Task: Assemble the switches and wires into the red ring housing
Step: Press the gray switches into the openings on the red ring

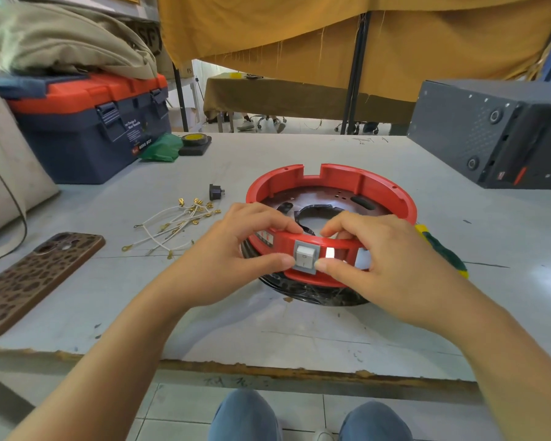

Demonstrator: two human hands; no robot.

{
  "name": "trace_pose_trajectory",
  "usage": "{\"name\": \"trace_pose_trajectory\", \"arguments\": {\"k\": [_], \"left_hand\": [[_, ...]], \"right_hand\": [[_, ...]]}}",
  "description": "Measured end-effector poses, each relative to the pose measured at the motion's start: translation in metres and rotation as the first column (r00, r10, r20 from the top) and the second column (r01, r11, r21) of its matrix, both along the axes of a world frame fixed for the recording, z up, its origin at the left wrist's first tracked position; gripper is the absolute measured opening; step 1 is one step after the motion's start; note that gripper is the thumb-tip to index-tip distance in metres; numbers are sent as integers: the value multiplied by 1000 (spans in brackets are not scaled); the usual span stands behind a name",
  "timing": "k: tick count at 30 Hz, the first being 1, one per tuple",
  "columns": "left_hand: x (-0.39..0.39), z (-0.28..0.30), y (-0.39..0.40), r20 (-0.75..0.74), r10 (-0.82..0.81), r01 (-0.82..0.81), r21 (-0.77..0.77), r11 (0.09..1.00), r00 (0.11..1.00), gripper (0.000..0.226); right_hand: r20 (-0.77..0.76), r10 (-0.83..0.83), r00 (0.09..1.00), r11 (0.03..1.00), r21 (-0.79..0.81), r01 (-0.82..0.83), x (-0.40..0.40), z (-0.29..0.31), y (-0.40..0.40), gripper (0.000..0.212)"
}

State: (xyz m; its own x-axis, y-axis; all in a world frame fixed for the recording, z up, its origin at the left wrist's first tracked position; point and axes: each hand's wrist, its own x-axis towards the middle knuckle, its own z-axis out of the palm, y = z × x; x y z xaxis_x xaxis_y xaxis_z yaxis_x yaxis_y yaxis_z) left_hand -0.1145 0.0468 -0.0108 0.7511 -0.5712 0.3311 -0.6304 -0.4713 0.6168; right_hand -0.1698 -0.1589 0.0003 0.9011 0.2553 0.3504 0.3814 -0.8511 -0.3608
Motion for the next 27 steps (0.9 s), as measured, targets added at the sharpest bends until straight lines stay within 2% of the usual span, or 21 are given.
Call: {"name": "trace_pose_trajectory", "arguments": {"k": [2, 5, 13, 17, 27], "left_hand": [[2, 2, 0, 21, 6, -7, 63, 998, 1000, 38], [4, 2, -4, 39, 16, -19, 77, 997, 999, 37], [7, -7, -5, 33, 32, -30, -59, 998, 999, 30], [7, -9, -6, 57, 47, -43, -80, 996, 997, 27], [8, -11, -8, 53, 56, -51, -89, 995, 997, 27]], "right_hand": [[17, -24, 1000, 996, -88, 25, 1, -3, 1, 40], [35, -47, 998, 989, -137, 52, 2, -3, 4, 36], [31, -45, 998, 997, -61, 47, 5, -6, 2, 37], [27, -51, 998, 999, -16, 51, 6, -7, 3, 33], [41, -58, 998, 998, -31, 59, 6, -8, 4, 28]]}}
